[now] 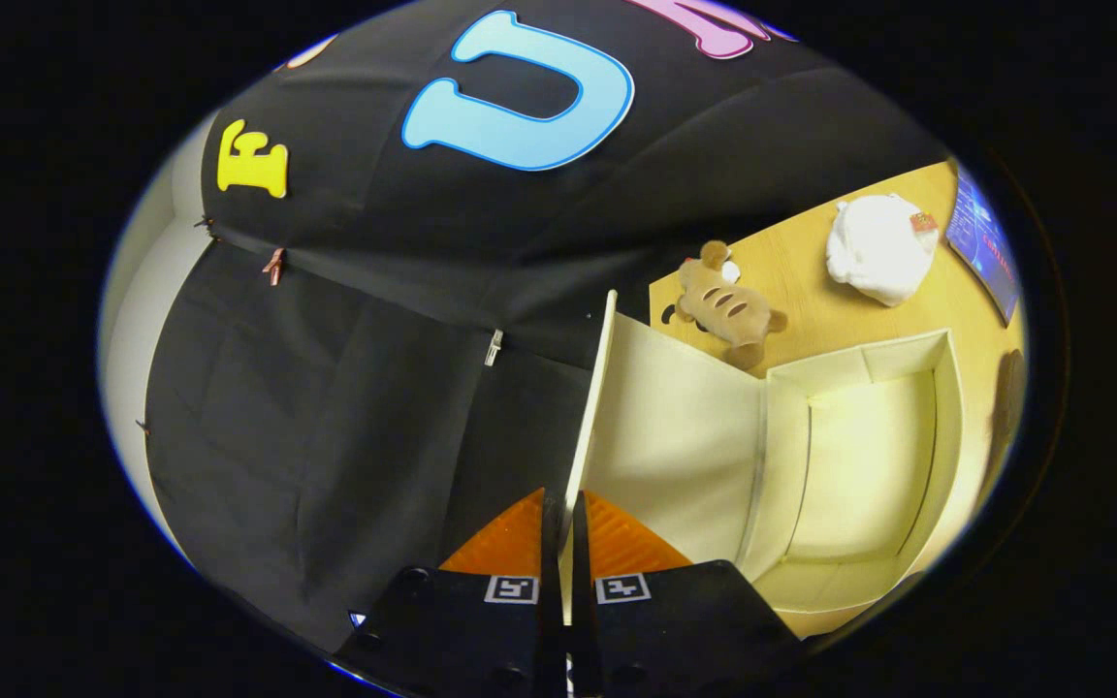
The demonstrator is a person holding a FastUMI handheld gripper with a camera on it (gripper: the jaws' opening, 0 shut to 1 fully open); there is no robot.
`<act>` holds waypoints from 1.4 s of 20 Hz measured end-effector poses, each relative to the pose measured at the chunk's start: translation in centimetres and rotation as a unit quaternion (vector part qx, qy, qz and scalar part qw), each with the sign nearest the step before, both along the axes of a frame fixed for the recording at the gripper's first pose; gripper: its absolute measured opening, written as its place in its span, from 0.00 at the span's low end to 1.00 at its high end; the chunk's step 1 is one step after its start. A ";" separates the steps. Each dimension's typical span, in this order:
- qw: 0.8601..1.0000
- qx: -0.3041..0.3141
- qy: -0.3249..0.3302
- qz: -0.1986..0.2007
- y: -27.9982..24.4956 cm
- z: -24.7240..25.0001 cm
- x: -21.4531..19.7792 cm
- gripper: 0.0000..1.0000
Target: Open the storage box then place both shoes into the box .Put the left shoe in first, then the right shoe, with the right side of both shoes facing outward in a uniform manner.
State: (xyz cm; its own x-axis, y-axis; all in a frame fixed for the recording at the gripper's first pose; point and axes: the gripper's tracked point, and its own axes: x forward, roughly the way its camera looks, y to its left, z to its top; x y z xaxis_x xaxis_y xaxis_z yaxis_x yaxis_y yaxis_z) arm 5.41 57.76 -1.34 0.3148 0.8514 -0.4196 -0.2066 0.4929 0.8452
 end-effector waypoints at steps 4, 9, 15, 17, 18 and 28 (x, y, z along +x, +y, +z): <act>0.999 -0.002 0.037 -0.039 3.2 -1.5 1.0 0.07; 0.996 -0.006 0.048 -0.073 5.1 -3.9 1.5 0.10; 0.994 -0.057 -0.041 -0.080 3.4 -5.9 2.2 0.82; 0.989 -0.082 -0.089 -0.080 1.4 -6.0 2.3 0.97; 0.985 -0.096 -0.116 -0.081 0.1 -5.8 2.4 0.98; 0.883 -0.227 -0.355 -0.209 -22.3 0.5 5.7 0.98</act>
